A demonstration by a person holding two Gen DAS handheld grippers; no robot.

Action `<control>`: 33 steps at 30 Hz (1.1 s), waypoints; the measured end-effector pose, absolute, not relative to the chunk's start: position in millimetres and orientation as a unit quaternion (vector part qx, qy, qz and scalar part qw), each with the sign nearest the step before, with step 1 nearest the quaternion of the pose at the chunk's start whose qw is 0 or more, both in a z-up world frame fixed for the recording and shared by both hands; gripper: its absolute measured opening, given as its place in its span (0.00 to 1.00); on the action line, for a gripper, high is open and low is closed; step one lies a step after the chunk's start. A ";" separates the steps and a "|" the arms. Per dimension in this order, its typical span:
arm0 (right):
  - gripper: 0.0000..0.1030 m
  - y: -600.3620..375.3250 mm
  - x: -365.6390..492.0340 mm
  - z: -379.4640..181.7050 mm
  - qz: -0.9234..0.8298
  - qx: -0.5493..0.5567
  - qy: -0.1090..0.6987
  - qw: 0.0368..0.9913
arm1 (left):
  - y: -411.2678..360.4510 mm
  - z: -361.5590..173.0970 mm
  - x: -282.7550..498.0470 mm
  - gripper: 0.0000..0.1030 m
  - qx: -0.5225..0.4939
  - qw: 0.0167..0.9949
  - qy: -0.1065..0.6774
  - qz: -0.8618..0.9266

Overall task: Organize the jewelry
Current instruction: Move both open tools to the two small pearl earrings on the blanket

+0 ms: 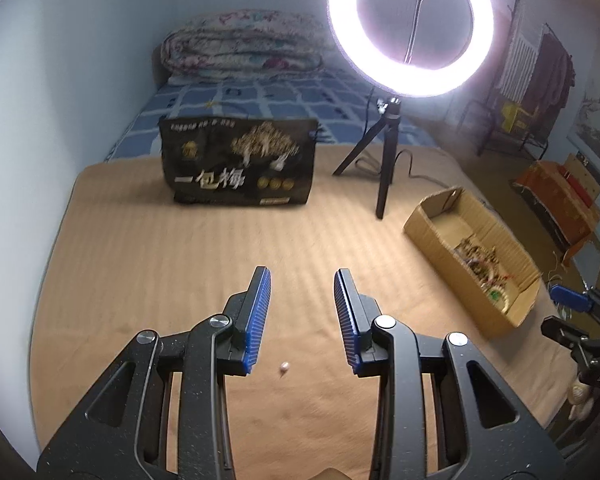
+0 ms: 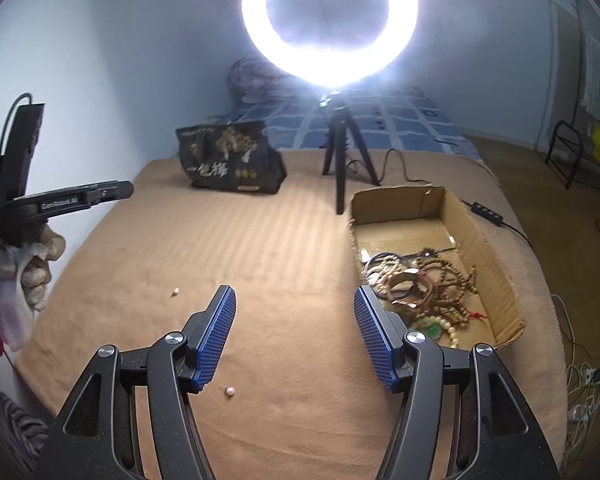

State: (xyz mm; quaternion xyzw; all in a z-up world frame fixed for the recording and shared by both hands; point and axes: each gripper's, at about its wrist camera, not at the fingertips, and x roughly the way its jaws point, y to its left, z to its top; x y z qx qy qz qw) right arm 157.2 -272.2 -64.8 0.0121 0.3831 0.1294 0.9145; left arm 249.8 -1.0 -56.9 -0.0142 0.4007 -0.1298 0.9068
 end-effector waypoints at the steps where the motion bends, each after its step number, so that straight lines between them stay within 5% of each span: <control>1: 0.59 -268.9 156.8 -66.8 0.132 0.007 0.387 0.913 | 1.1 -60.1 248.2 0.32 -0.013 0.906 0.402 -0.130; 33: 0.58 -202.0 141.7 -176.6 0.199 -0.034 0.518 0.831 | 1.7 -168.6 241.0 0.32 0.024 0.854 0.490 -0.175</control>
